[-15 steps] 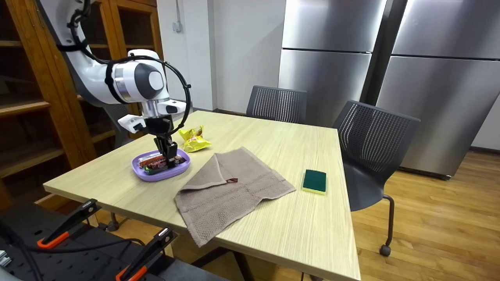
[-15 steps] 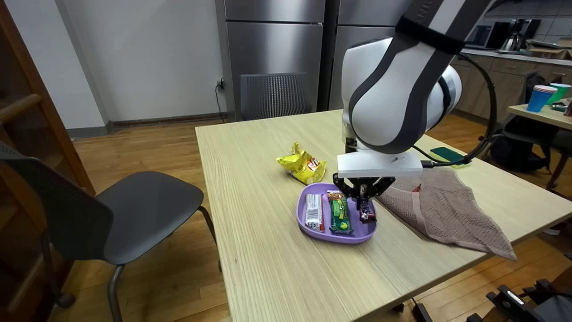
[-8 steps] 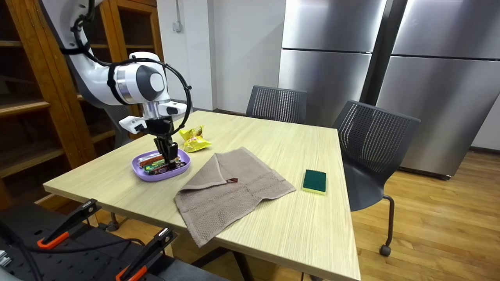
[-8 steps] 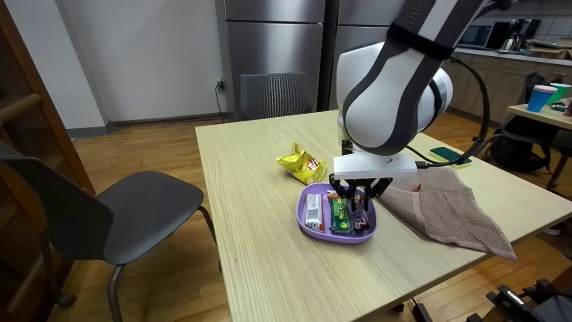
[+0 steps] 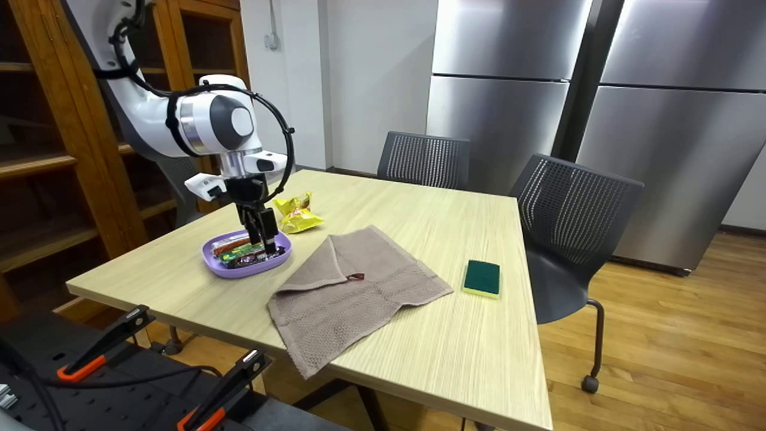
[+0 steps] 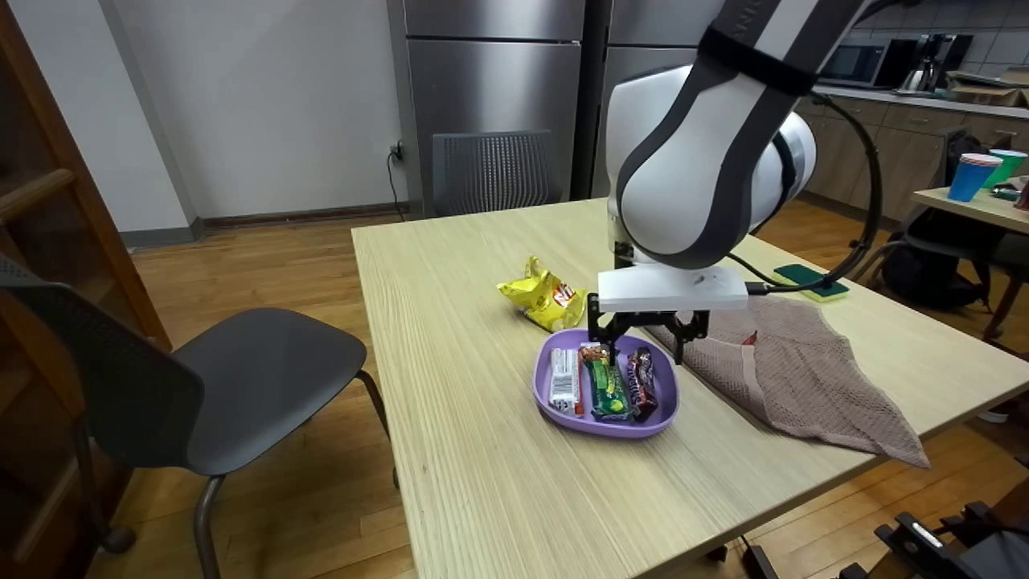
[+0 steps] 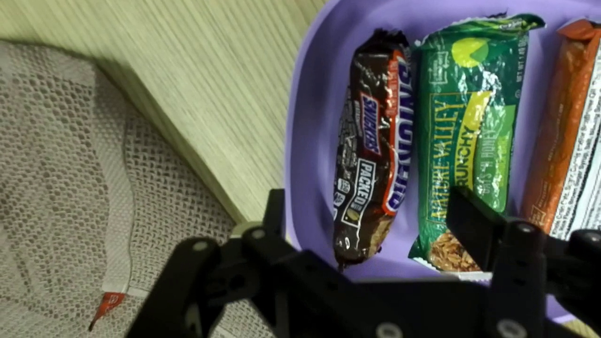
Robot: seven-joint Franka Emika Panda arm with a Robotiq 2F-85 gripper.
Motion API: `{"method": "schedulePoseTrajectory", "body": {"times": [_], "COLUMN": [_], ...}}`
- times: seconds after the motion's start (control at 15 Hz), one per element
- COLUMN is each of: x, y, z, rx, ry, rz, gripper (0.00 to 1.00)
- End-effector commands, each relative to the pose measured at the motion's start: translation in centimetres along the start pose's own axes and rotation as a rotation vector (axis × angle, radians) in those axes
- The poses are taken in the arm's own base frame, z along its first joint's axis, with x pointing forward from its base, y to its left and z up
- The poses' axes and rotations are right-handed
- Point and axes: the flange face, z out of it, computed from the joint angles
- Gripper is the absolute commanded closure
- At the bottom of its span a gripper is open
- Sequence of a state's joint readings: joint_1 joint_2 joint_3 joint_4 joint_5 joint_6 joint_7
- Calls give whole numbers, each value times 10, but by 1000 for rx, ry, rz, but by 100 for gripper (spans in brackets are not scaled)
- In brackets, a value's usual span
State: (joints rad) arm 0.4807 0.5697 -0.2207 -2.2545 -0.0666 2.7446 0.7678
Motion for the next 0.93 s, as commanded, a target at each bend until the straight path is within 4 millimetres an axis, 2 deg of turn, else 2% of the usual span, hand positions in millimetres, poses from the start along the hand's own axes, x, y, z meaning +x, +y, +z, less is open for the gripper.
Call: {"method": "schedulePoseTrajectory", "body": {"times": [0.0,0.4,0.87], "x": [5,23,50], "y": [9,30,68], "z": [-17,-26,-22], "rx": [17,39,53], "ry": [4,13,5], "rz": [40,71,43], "gripper": [0,0,0]}}
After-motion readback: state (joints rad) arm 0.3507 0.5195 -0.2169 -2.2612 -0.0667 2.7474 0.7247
